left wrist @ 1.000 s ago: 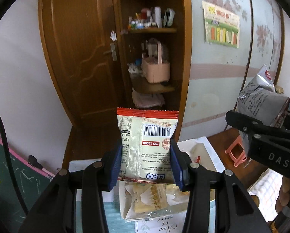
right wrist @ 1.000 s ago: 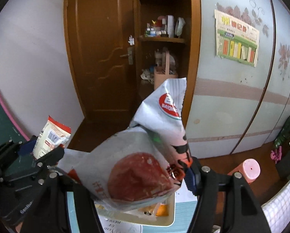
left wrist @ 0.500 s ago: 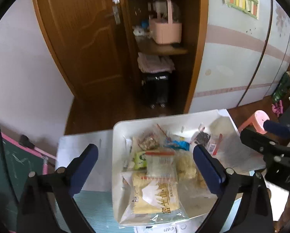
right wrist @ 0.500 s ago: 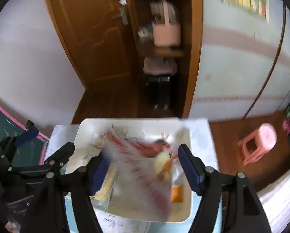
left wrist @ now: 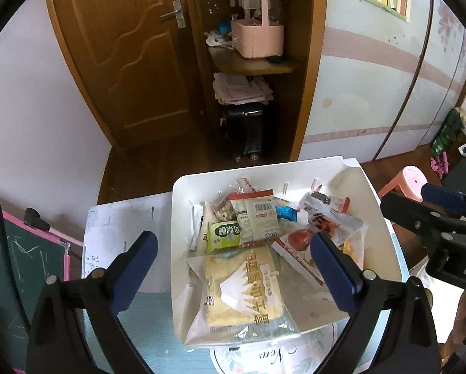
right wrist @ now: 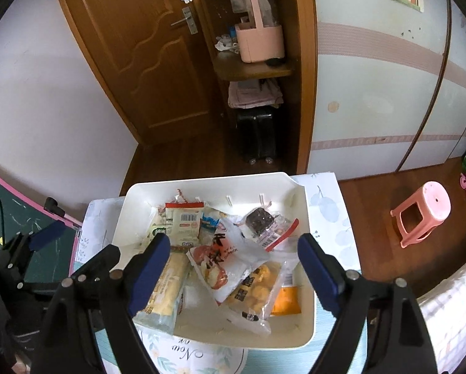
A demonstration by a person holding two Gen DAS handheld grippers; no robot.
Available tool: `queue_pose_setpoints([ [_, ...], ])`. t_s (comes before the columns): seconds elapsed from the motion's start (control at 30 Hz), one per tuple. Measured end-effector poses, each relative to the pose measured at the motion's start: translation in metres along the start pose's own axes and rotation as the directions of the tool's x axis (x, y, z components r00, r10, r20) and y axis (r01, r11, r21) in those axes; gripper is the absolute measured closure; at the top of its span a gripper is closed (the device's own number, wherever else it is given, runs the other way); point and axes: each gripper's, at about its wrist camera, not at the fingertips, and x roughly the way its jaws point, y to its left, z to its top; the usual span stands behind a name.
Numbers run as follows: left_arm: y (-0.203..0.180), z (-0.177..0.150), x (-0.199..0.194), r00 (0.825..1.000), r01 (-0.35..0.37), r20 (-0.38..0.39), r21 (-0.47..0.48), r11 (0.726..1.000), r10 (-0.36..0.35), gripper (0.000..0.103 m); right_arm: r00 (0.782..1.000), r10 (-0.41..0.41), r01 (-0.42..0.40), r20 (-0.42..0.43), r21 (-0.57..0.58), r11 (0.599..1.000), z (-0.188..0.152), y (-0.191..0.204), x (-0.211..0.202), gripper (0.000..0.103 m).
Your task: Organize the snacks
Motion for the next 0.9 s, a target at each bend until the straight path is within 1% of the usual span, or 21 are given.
queue_pose_setpoints([
  [0.3,0.008,-0.011,-0.049,0.999,0.013,0.041,-0.030,0.999,-0.012,0.005,0.999,0.021,-0.021,0.037,-0.001,1.000,-0.013,0.012,-0.037,0.018],
  [0.53,0.011,-0.034,-0.105,0.995,0.035,0.097,-0.043,0.998,-0.031,0.005,0.994,0.056,-0.055,0.096,-0.011,0.998,-0.034,0.023,-0.088,0.018],
  [0.67,0.009,-0.060,-0.134,0.992,0.071,0.111,-0.037,0.997,-0.067,0.005,0.989,0.076,-0.074,0.125,-0.028,0.997,-0.056,0.028,-0.113,0.018],
  [0.73,0.007,-0.078,-0.146,0.990,0.083,0.116,-0.030,0.996,-0.079,0.005,0.987,0.086,-0.081,0.133,-0.040,0.996,-0.073,0.031,-0.123,0.018],
  [0.8,0.007,-0.099,-0.157,0.990,0.083,0.117,-0.035,0.996,-0.078,0.005,0.986,0.100,-0.094,0.134,-0.048,0.994,-0.091,0.031,-0.130,0.017],
  [0.9,0.009,-0.136,-0.172,0.991,0.078,0.112,-0.069,0.995,-0.070,0.005,0.983,0.125,-0.118,0.135,-0.055,0.991,-0.124,0.030,-0.141,0.017],
])
